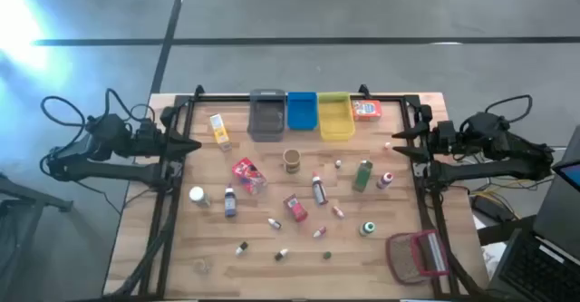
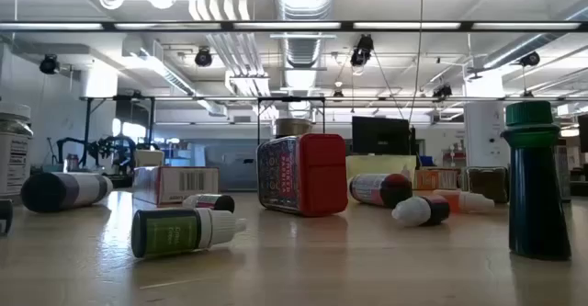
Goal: Pick & Place Kitchen Items
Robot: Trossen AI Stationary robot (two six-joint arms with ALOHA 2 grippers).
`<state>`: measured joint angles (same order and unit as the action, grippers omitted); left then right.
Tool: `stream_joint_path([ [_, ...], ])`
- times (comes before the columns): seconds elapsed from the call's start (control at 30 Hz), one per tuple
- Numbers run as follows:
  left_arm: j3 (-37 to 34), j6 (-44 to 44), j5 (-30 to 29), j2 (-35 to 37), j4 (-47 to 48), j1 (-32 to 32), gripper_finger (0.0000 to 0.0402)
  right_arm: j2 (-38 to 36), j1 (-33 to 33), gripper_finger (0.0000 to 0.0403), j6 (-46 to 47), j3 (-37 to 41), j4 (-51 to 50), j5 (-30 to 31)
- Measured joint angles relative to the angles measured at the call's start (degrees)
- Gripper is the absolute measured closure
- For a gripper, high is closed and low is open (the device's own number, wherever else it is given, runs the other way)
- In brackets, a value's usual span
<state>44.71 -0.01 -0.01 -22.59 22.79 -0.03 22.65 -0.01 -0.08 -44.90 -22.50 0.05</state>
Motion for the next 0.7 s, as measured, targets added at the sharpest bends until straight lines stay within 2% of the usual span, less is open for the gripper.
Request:
stream_joint_path([
  [0.7, 0.0, 0.0, 0.0, 0.0, 0.0, 0.0, 0.0383, 0.0, 0.0, 0.0329, -0.1, 0.0, 0.0, 0.0],
])
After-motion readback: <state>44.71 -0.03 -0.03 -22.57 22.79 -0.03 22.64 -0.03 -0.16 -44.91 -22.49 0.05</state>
